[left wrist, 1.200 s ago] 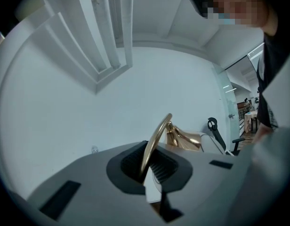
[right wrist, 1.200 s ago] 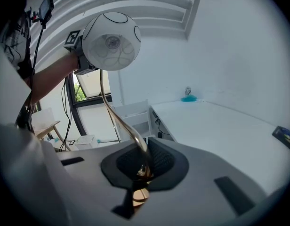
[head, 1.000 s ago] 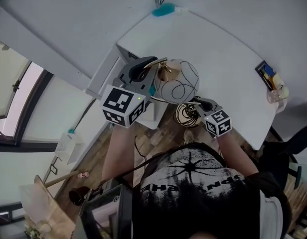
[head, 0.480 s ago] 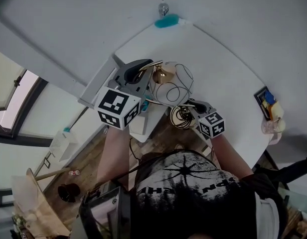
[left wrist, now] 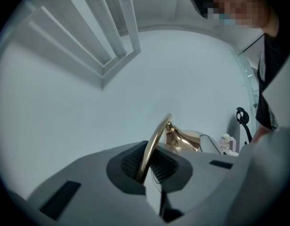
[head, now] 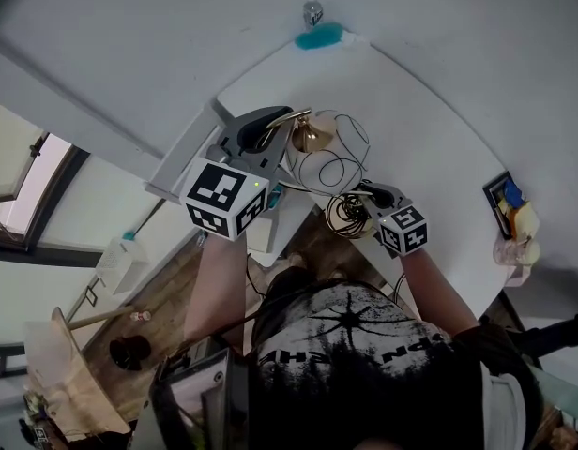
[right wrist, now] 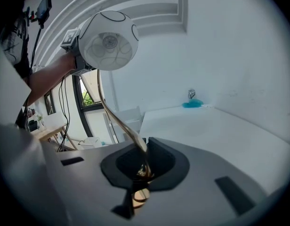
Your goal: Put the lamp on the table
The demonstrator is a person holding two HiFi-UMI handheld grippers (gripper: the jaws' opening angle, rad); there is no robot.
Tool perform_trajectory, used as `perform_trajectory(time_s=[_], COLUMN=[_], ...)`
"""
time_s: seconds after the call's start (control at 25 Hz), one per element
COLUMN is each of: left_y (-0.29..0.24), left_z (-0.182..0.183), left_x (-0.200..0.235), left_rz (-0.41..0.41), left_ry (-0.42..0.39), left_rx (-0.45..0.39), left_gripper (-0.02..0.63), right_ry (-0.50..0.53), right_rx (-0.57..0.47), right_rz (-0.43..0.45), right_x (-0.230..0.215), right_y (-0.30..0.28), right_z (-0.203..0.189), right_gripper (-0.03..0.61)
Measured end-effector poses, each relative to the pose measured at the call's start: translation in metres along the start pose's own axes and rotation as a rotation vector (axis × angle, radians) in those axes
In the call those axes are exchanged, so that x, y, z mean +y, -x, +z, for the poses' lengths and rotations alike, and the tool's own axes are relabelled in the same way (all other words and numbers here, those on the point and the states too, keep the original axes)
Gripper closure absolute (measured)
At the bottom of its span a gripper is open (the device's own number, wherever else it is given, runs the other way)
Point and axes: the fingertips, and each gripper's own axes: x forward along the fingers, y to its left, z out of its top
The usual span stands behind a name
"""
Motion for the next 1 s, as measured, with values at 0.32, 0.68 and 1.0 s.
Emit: perform_trajectory(time_s=[0.32,0.68,1.0], left_y=[-0.015,-0.043,-0.080], left_z=[-0.007,-0.013,-0.024], left_x=[0.019,0.069,0.142], left_rz=[-0.017,-0.062,-0.086], left_ry=[0.011,0.022,0.027], left_rx=[0.006,-0.008,0.001], left_gripper=[0.597,0.597,0.597], right_ry=[-0.016,-0.023,-0.049], right_rx=[0.009,0.013,0.018], right_rz=[-0.018,-0.065,-0.082], right_x=[-0.010,-0.031,-0.057], right_y=[-0.017,-0.059,-0.128], right_z=[0.004,0.027,0.057], right_gripper=[0.555,0.555,0.554])
